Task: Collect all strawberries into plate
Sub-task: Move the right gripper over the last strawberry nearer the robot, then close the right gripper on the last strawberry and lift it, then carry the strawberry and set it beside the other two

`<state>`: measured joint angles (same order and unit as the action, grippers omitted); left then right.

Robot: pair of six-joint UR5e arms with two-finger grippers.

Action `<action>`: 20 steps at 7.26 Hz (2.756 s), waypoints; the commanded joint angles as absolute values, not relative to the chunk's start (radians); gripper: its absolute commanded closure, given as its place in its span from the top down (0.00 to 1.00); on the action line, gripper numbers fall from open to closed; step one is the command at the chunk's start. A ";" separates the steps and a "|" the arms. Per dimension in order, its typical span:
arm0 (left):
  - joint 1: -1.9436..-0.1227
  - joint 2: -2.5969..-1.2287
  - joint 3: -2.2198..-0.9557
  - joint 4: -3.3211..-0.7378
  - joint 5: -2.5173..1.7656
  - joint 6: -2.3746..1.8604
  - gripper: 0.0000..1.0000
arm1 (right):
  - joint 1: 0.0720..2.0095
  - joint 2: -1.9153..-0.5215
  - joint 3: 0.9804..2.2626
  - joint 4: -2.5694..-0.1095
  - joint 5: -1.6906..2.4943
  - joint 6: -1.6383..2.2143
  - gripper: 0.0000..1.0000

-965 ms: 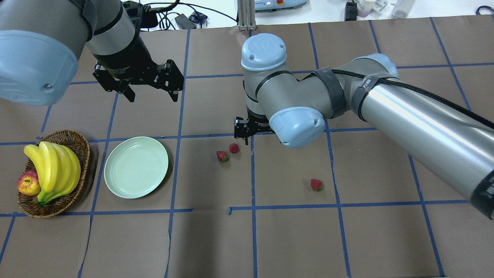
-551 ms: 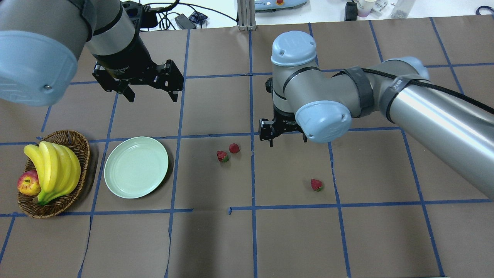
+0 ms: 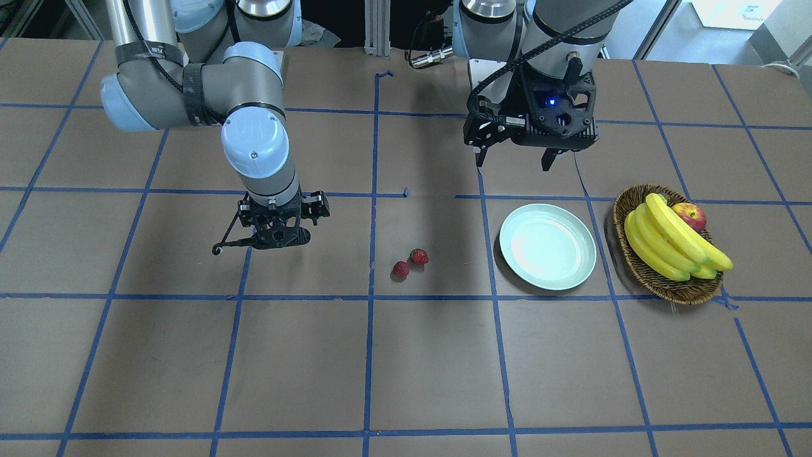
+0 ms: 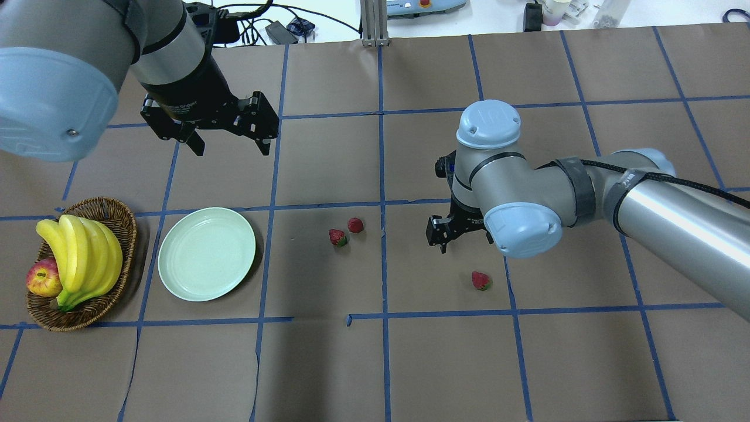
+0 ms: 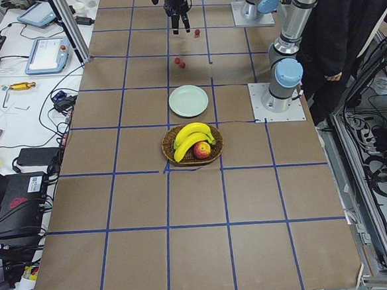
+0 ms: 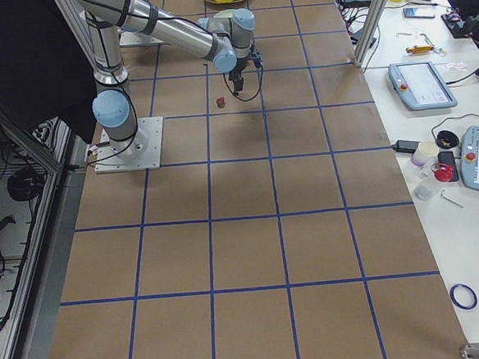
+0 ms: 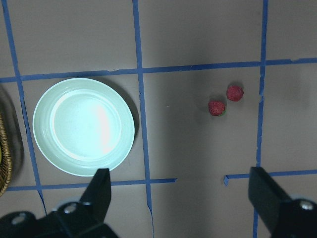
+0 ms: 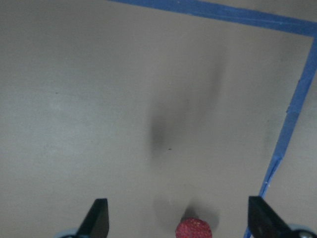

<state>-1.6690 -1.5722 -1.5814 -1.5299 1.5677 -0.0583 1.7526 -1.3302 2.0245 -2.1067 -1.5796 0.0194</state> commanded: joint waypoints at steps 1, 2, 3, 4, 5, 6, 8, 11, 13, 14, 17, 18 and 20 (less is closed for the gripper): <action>-1.669 -1.572 -1.583 -1.531 1.568 -0.058 1.00 | 1.741 -1.328 2.097 -2.131 -1.606 0.017 1.00; -1.669 -1.572 -1.588 -1.531 1.568 -0.060 1.00 | 1.738 -1.330 2.109 -2.131 -1.618 0.014 1.00; -1.669 -1.571 -1.591 -1.529 1.568 -0.060 1.00 | 1.736 -1.330 2.112 -2.131 -1.617 0.012 0.99; -1.669 -1.571 -1.591 -1.529 1.568 -0.060 1.00 | 1.736 -1.335 2.117 -2.129 -1.621 0.009 0.83; -1.669 -1.571 -1.591 -1.529 1.568 -0.060 1.00 | 1.738 -1.338 2.128 -2.126 -1.623 0.011 0.70; -1.669 -1.571 -1.591 -1.529 1.568 -0.060 1.00 | 1.738 -1.338 2.144 -2.126 -1.623 0.009 0.66; -1.669 -1.571 -1.591 -1.528 1.568 -0.060 1.00 | 1.738 -1.338 2.158 -2.126 -1.624 0.009 0.54; -1.669 -1.572 -1.592 -1.526 1.568 -0.060 1.00 | 1.740 -1.339 2.157 -2.126 -1.629 0.006 0.10; -1.669 -1.571 -1.591 -1.526 1.568 -0.058 1.00 | 1.741 -1.341 2.129 -2.137 -1.609 0.020 0.00; -1.669 -1.571 -1.592 -1.528 1.568 -0.058 1.00 | 1.762 -1.336 2.074 -2.131 -1.577 0.044 0.00; -1.661 -1.569 -1.586 -1.528 1.565 -0.051 1.00 | 1.964 -1.307 1.938 -2.138 -1.447 0.365 0.00; -1.658 -1.568 -1.585 -1.528 1.565 -0.051 1.00 | 2.032 -1.261 1.863 -2.137 -1.398 0.487 0.00; -1.657 -1.568 -1.583 -1.528 1.565 -0.051 1.00 | 2.126 -1.131 1.714 -2.137 -1.402 0.613 0.00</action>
